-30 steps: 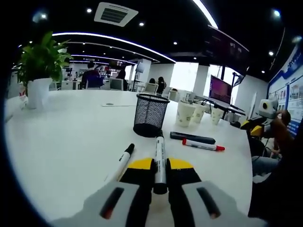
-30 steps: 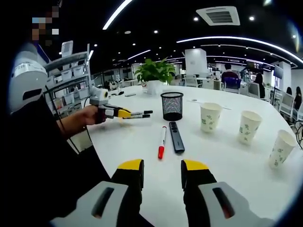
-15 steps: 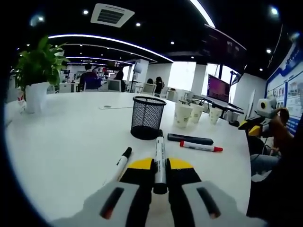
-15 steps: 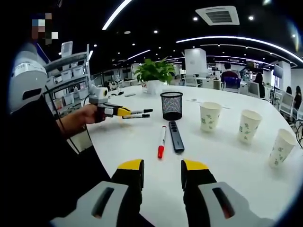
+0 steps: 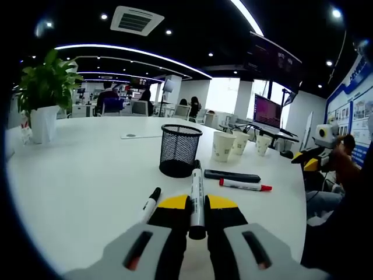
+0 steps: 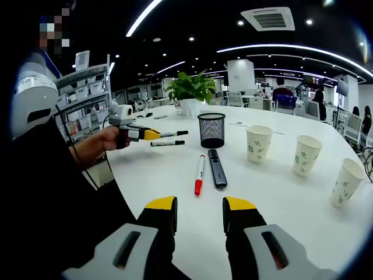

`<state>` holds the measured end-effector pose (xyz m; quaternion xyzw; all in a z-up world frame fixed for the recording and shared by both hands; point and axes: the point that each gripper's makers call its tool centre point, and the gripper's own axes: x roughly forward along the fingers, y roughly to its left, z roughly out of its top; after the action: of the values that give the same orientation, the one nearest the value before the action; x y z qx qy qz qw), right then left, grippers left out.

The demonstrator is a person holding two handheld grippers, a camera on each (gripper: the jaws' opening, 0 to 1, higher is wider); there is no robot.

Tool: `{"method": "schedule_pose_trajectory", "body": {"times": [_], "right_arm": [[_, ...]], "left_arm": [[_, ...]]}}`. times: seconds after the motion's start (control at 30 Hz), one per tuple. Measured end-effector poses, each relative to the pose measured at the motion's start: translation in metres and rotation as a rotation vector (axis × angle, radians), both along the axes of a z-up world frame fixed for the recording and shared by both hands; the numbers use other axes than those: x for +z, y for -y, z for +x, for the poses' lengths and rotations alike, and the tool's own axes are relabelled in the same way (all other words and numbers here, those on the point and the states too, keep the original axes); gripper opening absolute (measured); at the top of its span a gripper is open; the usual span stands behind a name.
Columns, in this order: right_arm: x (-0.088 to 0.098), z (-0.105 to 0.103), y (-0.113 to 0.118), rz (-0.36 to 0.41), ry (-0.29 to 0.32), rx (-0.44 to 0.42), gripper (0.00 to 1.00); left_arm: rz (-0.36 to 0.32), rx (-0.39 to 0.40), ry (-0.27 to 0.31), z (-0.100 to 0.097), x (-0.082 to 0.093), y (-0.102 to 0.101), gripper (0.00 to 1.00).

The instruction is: Place the scattered laser pointers and whiteboard markers into the pen holder and stack the scattered paper cups together

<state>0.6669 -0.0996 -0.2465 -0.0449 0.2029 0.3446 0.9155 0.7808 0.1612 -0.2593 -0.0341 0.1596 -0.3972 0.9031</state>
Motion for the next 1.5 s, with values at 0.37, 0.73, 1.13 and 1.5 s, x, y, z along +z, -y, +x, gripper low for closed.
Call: {"method": "schedule_pose_trajectory", "body": {"times": [0.37,0.73,1.13,1.5], "right_arm": [[0.000,0.001,0.000,-0.002,-0.001,0.001,0.34],[0.000,0.001,-0.002,-0.001,-0.002,0.004,0.34],[-0.003,0.000,-0.003,0.005,-0.005,0.006,0.32],[-0.006,0.000,-0.004,0.008,-0.012,0.006,0.33]], "left_arm": [[0.000,-0.005,0.009,0.002,0.006,0.002,0.13],[0.002,-0.004,0.020,0.003,0.013,0.001,0.13],[0.000,-0.011,0.028,0.003,0.018,0.002,0.13],[-0.001,-0.020,0.030,0.005,0.021,0.004,0.13]]}}
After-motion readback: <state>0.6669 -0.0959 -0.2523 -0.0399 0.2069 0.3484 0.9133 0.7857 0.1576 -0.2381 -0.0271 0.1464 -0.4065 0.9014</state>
